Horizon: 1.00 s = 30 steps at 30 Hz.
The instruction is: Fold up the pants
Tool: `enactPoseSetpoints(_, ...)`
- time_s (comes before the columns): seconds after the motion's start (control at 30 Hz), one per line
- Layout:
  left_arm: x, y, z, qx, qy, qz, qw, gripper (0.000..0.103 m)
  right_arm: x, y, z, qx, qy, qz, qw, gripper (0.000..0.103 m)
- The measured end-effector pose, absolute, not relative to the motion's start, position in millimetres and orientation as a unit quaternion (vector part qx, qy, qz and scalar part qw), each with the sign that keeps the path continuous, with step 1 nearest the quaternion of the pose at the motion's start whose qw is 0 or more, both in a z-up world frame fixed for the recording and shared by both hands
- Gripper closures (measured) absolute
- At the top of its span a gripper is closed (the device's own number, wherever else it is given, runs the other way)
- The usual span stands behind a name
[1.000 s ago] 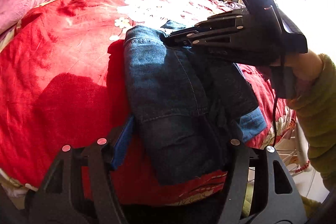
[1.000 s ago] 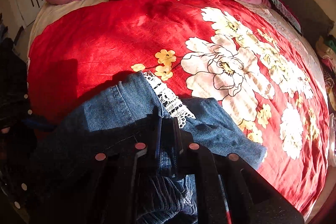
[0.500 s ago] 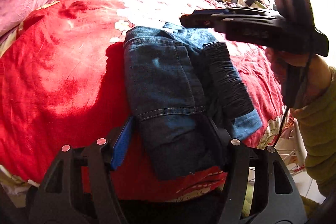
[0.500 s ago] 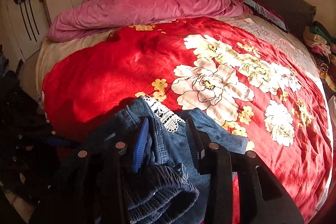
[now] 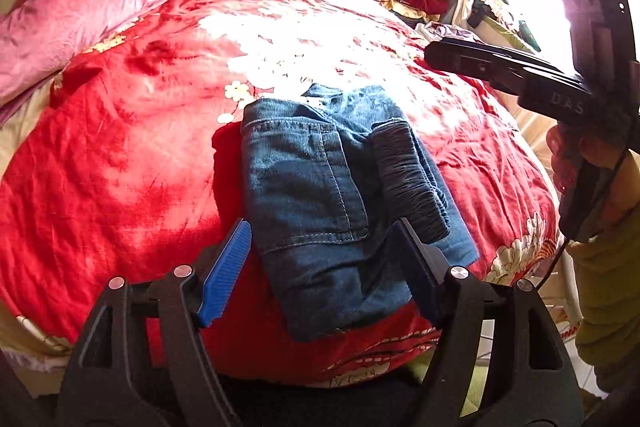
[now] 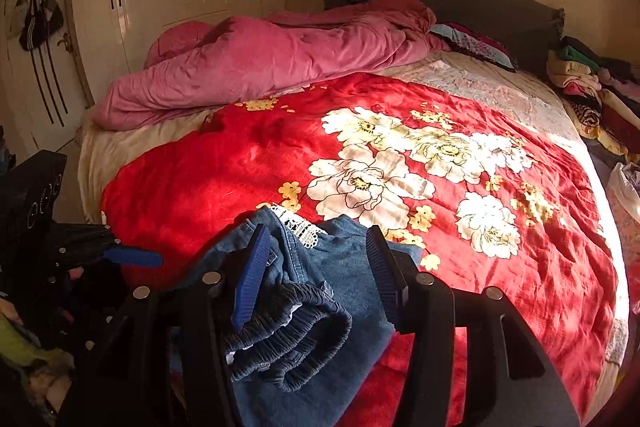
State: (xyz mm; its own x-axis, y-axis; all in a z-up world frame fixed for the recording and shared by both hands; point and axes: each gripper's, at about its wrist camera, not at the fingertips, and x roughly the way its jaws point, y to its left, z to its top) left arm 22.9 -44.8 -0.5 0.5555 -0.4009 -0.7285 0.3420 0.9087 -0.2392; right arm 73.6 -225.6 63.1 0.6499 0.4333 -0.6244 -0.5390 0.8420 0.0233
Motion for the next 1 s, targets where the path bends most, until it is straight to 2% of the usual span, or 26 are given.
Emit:
enactPoseSetpoints(0.27,20,-43,13,-0.029,0.407,-0.196,0.892,0.027,57,-243,73,-0.068,0.306,0.258,0.914,0.054)
enactPoseSetpoints(0.3,20,-42,14,-0.028,0.405,-0.194,0.893,0.026,55,-246,73,-0.066,0.306,0.256,0.915,0.051)
enactPoseSetpoints(0.33,20,-42,16,-0.026,0.403,-0.191,0.895,0.025,53,-248,74,-0.064,0.305,0.254,0.916,0.040)
enactPoseSetpoints(0.37,20,-41,17,-0.025,0.401,-0.187,0.896,0.024,50,-251,74,-0.061,0.299,0.243,0.921,0.017)
enactPoseSetpoints(0.4,20,-40,19,-0.026,0.400,-0.183,0.898,0.022,47,-253,76,-0.058,0.291,0.234,0.926,0.012)
enactPoseSetpoints(0.6,24,-36,24,-0.027,0.391,-0.169,0.904,0.014,40,-262,75,-0.047,0.287,0.230,0.929,0.012)
enactPoseSetpoints(0.7,27,-34,23,-0.029,0.391,-0.166,0.905,0.013,37,-265,70,-0.043,0.290,0.228,0.929,0.009)
enactPoseSetpoints(1.0,39,-34,9,-0.027,0.400,-0.149,0.904,0.010,41,-274,41,-0.017,0.321,0.210,0.923,0.009)
